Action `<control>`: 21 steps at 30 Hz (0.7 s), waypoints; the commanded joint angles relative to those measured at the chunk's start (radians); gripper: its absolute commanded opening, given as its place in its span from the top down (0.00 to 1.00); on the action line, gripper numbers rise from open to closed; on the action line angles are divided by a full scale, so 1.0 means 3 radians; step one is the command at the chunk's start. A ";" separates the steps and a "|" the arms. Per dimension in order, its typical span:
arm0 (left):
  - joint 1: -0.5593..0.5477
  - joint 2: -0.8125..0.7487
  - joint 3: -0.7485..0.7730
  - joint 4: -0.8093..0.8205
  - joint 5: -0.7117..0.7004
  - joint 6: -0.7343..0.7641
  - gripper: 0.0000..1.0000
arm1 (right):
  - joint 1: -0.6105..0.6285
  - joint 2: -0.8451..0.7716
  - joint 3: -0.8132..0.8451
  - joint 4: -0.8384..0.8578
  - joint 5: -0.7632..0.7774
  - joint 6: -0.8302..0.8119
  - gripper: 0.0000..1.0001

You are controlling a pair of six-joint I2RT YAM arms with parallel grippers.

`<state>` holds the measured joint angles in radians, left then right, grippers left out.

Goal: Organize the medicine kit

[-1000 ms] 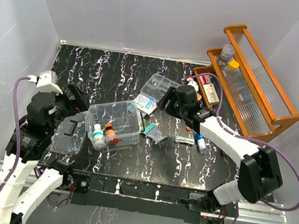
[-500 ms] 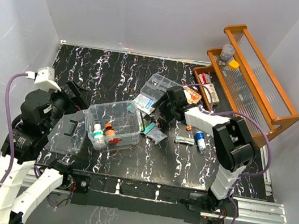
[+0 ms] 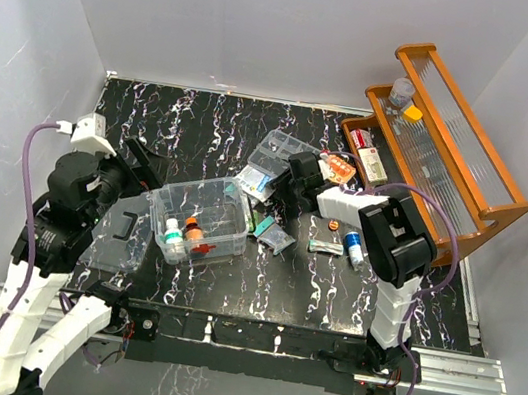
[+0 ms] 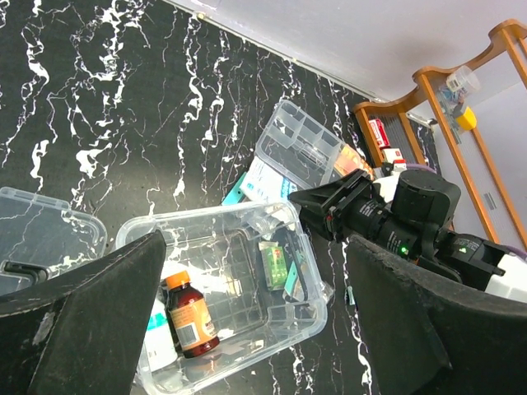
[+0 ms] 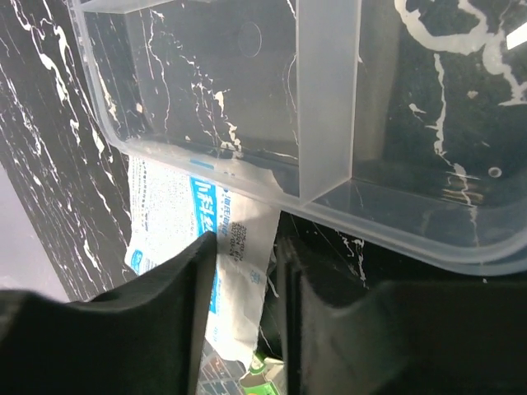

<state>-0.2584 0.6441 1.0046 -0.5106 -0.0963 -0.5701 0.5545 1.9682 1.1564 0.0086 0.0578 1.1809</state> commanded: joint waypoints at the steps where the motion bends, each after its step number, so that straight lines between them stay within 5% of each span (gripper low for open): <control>1: -0.0010 -0.0006 -0.0078 0.0143 0.0066 0.0024 0.09 | 0.0002 0.0076 0.0004 0.0248 0.0015 0.0041 0.73; 7: -0.0010 0.0050 -0.0117 0.0391 0.0488 0.0358 0.10 | -0.0003 -0.0064 -0.0198 0.0635 0.0075 -0.0038 1.00; 21: -0.0009 0.0063 -0.0267 0.0701 0.1541 0.0715 0.15 | -0.0011 -0.1453 -0.0424 0.0025 0.0060 -0.0642 1.00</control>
<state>-0.2584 0.6586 0.9424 -0.3840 0.2100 -0.3916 0.5545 1.6733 1.0416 0.0734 0.0578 1.0561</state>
